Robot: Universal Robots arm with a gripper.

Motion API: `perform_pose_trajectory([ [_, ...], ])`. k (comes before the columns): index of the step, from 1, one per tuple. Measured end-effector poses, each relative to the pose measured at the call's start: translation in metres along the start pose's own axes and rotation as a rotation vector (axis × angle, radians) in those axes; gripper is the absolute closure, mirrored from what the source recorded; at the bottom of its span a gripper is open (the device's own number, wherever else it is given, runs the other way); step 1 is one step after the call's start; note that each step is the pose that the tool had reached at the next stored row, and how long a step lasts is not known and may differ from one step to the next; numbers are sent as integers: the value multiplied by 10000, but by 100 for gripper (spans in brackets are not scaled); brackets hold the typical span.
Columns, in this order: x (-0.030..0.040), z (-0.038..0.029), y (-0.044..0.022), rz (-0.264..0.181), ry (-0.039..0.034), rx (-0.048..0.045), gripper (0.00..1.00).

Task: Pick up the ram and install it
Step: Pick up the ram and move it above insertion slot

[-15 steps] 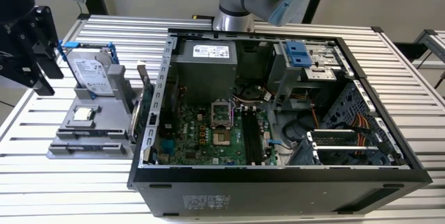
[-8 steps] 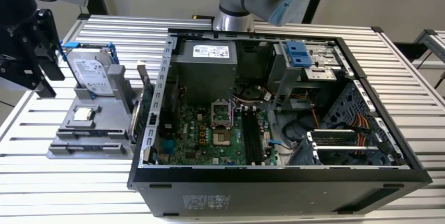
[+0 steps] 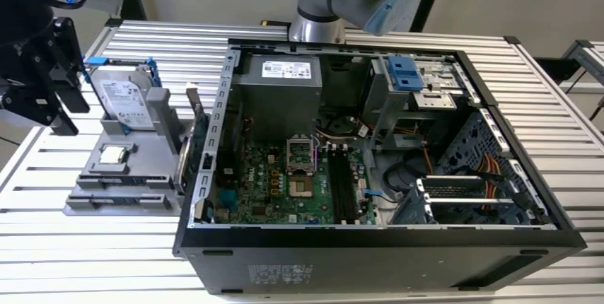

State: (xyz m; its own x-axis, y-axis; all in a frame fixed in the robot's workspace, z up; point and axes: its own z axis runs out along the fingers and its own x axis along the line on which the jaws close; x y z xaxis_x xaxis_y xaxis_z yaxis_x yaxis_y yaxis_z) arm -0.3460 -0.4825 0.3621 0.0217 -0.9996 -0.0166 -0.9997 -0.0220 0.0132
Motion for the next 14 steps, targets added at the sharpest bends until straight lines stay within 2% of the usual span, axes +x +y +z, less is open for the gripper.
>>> perform_pose_trajectory([
  [5, 0, 25, 23, -1, 0, 0, 0],
  [14, 1, 76, 25, 0, 0, 0, 0],
])
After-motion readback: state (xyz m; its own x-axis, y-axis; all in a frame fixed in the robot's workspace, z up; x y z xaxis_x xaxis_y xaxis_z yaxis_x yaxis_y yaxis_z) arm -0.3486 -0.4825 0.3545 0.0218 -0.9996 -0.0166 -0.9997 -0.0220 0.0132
